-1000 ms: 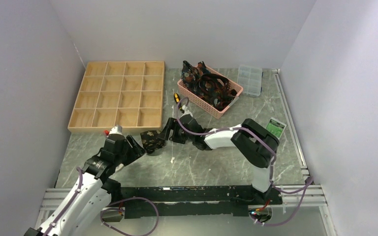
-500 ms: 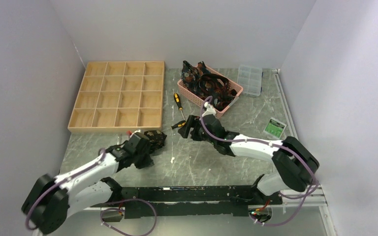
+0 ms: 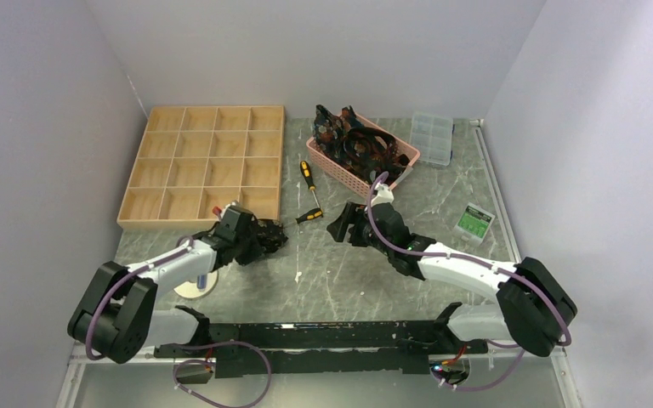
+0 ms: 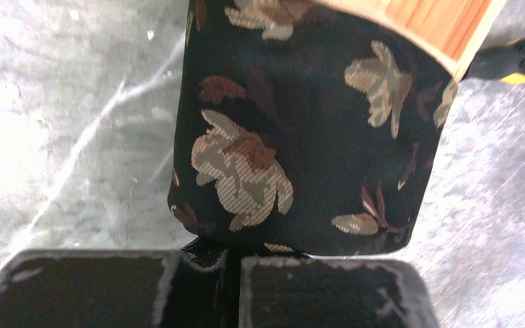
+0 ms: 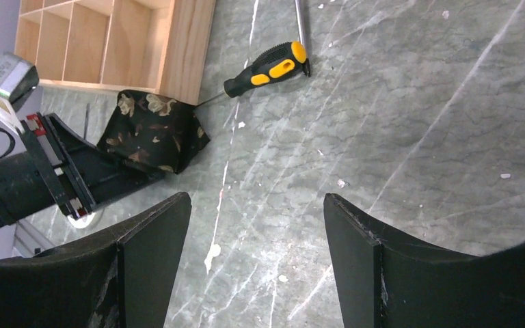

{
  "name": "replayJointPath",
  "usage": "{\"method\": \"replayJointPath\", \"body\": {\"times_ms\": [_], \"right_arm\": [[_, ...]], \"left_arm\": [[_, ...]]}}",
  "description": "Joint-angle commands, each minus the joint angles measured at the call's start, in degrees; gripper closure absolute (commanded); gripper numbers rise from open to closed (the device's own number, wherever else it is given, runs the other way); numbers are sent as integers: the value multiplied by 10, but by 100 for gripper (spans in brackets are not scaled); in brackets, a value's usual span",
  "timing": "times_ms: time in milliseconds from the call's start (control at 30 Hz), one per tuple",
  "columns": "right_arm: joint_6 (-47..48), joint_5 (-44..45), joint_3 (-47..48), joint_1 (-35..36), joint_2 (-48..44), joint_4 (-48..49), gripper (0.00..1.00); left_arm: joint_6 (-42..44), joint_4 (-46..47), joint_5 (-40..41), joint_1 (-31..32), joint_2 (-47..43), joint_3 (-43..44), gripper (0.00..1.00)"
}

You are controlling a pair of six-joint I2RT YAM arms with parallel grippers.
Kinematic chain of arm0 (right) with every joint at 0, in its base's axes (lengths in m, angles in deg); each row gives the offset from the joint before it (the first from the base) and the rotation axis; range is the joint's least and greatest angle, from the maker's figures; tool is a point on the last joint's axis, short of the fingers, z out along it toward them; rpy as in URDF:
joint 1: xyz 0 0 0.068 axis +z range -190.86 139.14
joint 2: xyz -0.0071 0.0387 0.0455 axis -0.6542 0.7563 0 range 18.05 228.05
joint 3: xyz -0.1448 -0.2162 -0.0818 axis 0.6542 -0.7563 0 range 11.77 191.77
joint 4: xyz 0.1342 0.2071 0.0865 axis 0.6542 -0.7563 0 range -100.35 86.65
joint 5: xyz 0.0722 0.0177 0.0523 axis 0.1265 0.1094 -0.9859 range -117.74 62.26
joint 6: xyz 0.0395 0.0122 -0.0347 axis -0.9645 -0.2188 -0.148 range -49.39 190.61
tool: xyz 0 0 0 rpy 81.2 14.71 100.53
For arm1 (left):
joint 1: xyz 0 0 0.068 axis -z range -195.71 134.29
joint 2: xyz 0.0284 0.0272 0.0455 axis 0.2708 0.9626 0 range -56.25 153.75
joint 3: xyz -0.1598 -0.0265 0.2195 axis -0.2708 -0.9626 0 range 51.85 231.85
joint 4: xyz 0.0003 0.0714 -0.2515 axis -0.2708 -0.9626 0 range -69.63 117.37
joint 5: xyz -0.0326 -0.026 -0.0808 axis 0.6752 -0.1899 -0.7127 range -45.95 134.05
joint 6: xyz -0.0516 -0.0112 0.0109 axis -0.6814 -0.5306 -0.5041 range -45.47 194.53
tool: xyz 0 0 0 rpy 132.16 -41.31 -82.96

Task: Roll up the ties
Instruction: Roll the tie at the center of the board.

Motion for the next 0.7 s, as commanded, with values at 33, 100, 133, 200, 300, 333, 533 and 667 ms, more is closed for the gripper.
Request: {"method": "replayJointPath", "body": {"times_ms": [33, 100, 133, 200, 300, 333, 533, 667], "right_arm": [[16, 8, -12, -4, -15, 10, 24], [14, 7, -17, -3, -14, 12, 24], [14, 5, -19, -4, -14, 16, 24], [10, 0, -22, -3, -10, 21, 25], [9, -3, -24, -3, -8, 22, 25], [10, -3, -25, -3, -8, 25, 25], [12, -4, -26, -3, -1, 32, 25], [5, -7, -27, -3, 13, 43, 25]], "left_arm": [[31, 34, 13, -24, 23, -17, 97], [29, 49, 30, -26, 28, -26, 97], [31, 67, 29, -28, 31, -34, 97], [27, 84, 23, -31, 34, -44, 97], [24, 83, 4, -30, 10, -56, 97], [22, 76, 0, -30, -9, -64, 97], [-23, -47, 8, -12, -183, -112, 97], [-73, -70, 13, 7, -266, -145, 97]]}}
